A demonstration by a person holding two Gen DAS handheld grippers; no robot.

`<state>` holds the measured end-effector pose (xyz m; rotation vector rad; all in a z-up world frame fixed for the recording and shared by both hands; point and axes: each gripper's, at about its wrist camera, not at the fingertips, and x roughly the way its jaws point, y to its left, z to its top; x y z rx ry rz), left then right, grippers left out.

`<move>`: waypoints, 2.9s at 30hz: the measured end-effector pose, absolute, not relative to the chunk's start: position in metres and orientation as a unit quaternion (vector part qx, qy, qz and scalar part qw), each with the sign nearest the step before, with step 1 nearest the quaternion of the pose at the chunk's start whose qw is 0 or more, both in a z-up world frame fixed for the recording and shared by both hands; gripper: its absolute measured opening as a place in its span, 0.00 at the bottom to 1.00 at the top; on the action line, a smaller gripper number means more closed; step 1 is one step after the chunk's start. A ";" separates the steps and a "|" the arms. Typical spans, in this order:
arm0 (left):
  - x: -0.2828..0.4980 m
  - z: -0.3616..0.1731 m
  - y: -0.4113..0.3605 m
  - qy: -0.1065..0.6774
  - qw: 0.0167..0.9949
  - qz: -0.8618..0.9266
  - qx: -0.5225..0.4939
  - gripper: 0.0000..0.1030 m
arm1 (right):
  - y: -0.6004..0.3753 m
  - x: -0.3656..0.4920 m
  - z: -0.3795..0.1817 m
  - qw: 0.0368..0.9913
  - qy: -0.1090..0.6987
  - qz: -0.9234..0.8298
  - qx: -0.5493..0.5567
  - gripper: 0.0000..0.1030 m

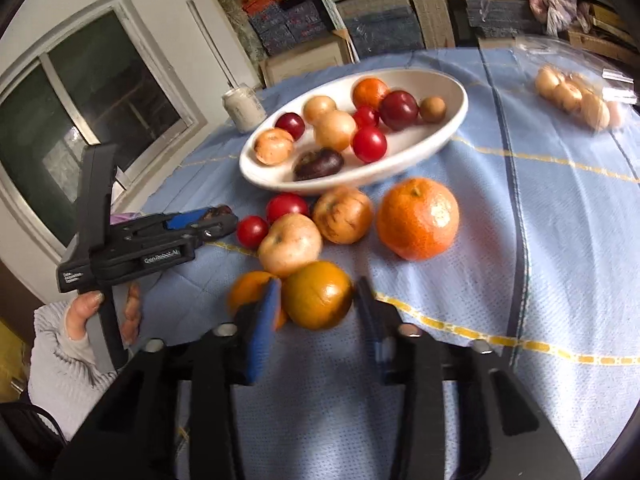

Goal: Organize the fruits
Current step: 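Close left gripper on the dark purple fruit while right gripper closes on an orange, then carry both fruits over the white plate and open both grippers, then close left gripper on a red tomato while right gripper closes on a small orange fruit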

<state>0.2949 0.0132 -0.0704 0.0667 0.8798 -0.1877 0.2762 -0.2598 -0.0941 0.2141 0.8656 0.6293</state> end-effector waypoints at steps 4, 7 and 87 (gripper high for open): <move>0.295 -0.070 0.012 0.425 0.900 -0.090 0.032 0.43 | -0.259 0.275 -0.093 0.855 0.412 0.298 0.102 0.36; 0.294 -0.070 0.012 0.425 0.900 -0.090 0.033 0.44 | -0.257 0.273 -0.092 0.858 0.411 0.296 0.092 0.36; 0.271 -0.038 -0.024 0.363 0.926 -0.086 0.061 0.66 | -0.305 0.239 -0.019 0.914 0.242 0.266 0.186 0.92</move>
